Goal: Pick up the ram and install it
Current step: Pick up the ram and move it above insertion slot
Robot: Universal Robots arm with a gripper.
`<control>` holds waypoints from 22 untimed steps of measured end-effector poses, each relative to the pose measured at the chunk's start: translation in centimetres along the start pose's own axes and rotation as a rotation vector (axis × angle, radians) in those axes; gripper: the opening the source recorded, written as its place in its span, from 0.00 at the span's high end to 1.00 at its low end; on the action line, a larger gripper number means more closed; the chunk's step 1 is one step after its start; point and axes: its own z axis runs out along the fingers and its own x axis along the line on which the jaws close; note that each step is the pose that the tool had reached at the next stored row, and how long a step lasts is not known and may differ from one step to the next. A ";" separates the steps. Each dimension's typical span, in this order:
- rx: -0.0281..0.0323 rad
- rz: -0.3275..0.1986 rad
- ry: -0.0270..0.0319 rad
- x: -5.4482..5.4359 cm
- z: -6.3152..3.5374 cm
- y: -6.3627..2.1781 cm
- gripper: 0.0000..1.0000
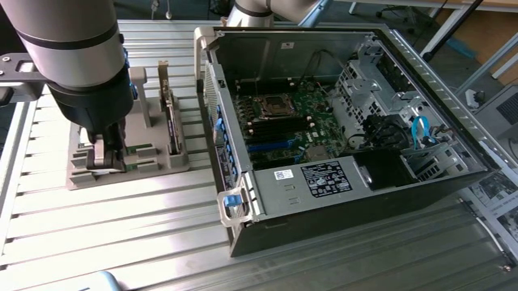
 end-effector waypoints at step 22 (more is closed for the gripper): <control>0.0001 0.000 0.0028 0.0 0.83 -0.03 0.64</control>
